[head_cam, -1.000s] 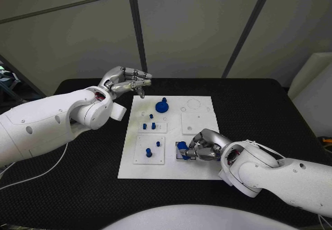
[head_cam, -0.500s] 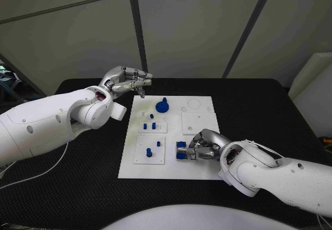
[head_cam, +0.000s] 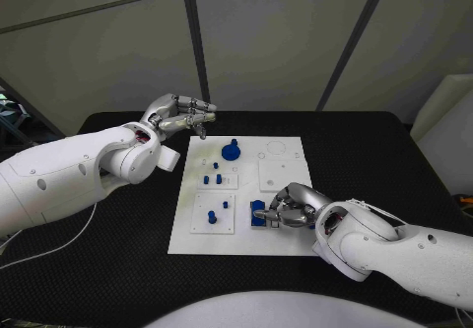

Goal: Assemble the parts on the task board

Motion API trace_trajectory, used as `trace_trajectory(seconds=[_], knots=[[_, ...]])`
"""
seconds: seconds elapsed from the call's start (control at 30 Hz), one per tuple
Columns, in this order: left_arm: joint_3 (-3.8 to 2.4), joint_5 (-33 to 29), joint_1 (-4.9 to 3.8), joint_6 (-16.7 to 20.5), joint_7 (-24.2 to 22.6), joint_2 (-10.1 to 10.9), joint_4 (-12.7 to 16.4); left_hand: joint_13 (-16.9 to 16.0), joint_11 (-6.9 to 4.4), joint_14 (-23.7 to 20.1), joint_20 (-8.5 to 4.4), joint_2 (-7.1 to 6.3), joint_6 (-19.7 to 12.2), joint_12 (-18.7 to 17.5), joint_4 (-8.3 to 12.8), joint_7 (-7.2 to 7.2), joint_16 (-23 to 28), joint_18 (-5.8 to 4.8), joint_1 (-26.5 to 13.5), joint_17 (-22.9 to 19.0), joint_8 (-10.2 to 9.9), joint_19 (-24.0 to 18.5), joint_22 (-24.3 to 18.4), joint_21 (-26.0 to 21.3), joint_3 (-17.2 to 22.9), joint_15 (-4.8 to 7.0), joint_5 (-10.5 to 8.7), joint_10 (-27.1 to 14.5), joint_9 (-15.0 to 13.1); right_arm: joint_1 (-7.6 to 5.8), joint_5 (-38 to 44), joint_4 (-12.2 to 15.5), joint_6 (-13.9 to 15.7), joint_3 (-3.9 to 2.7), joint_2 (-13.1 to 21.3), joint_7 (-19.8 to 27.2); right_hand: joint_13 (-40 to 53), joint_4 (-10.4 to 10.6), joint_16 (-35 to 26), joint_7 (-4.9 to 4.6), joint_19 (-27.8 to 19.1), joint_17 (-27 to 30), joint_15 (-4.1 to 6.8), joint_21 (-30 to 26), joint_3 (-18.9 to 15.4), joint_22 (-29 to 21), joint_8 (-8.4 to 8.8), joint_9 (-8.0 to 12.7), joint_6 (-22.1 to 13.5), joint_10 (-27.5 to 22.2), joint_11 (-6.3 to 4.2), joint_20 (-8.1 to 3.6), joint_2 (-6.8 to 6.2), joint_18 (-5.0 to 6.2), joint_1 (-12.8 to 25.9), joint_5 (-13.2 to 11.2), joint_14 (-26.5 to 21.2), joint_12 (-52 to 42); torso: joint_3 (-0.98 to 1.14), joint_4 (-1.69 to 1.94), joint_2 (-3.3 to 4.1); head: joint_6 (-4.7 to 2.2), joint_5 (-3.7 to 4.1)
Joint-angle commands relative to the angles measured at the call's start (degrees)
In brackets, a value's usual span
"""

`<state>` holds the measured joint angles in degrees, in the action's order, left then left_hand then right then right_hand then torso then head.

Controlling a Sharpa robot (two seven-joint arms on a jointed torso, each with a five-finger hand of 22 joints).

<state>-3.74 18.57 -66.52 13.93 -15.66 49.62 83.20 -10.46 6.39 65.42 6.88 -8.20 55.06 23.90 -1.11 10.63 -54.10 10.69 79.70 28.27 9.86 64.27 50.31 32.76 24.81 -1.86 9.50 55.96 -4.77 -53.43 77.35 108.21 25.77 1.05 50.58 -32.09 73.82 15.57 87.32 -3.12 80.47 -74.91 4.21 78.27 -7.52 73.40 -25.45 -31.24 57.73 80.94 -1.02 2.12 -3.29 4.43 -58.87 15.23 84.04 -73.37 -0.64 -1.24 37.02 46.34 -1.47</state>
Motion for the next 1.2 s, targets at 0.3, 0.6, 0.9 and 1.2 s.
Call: trace_trajectory(seconds=[0.3, 0.6, 0.9, 1.2], knots=[[-0.01, -0.09, -0.05, -0.59, -0.55, -0.04, 0.0, -0.06, 0.07, -0.39, 0.27, 0.36, -0.34, 0.21, 0.07, -0.16, 0.05, -0.2, 0.01, -0.07, 0.32, -0.01, -0.09, -0.2, -0.12, 0.12, 0.06, -0.51, 0.03, -0.07, 4.17, 0.04, -0.75, -0.01, -0.31, 0.12, 1.26, -5.88, 0.02, 1.18, -0.05, -9.99, 1.05, -0.06, 2.9, 0.49, -0.92, -1.69, 1.07, 0.95, -0.99, -0.68, 2.36, -0.64, -14.58, -0.48, 4.89, -0.41, -0.02, 0.19, 0.0, 0.06, 0.25], [-0.01, -0.09, -0.05, -0.49, -0.52, 0.17, 0.06, -0.06, 0.07, -0.39, 0.27, 0.36, -0.34, 0.21, 0.07, -0.16, 0.05, -0.2, 0.01, -0.07, 0.32, -0.01, -0.09, -0.2, -0.12, 0.12, 0.06, -0.51, 0.03, -0.07, 5.47, -0.5, -0.53, -0.01, -0.62, -0.68, 1.67, -6.85, 0.14, 1.42, 0.09, -10.23, 1.24, 0.08, 3.69, 0.73, -1.15, -2.04, 1.31, 1.23, -1.21, -0.9, 2.96, -0.7, -16.47, -2.05, 4.94, -0.68, -0.03, 0.01, 0.01, 0.17, 0.05], [-0.01, -0.09, -0.05, -0.5, -0.54, 0.3, 0.18, -0.08, 0.07, -0.4, 0.26, 0.48, -0.32, 0.32, 0.08, -0.16, 0.04, -0.2, 0.04, -0.1, 0.37, 0.03, -0.12, -0.25, -0.12, 0.13, 0.06, -0.54, 0.03, -0.06, 3.27, 1.38, 4.29, 0.0, 1.81, 5.82, 1.23, -4.88, -0.19, 0.92, -0.33, -9.65, 1.04, -0.47, 2.54, 0.08, -0.55, -2.16, 0.27, 0.92, -0.85, -0.85, 2.57, -0.57, -14.09, -0.72, 4.82, 0.11, 0.04, 0.06, 0.0, 0.17, 0.16], [-0.01, -0.09, -0.04, -0.43, -0.53, 0.45, 0.1, -0.08, 0.07, -0.4, 0.26, 0.48, -0.32, 0.32, 0.08, -0.16, 0.04, -0.2, 0.04, -0.1, 0.37, 0.03, -0.12, -0.25, -0.12, 0.13, 0.06, -0.54, 0.03, -0.15, -3.78, 5.12, 4.85, -1.24, 10.89, 14.08, 0.23, -4.13, -0.58, -1.42, -1.13, -9.03, -0.53, -1.51, 2.83, -1.09, 5.79, 1.03, -2.77, -0.15, 1.07, 0.44, 2.73, -0.32, -15.35, 1.17, 4.67, 1.84, -0.02, -0.12, -0.12, 0.04, 0.61]])
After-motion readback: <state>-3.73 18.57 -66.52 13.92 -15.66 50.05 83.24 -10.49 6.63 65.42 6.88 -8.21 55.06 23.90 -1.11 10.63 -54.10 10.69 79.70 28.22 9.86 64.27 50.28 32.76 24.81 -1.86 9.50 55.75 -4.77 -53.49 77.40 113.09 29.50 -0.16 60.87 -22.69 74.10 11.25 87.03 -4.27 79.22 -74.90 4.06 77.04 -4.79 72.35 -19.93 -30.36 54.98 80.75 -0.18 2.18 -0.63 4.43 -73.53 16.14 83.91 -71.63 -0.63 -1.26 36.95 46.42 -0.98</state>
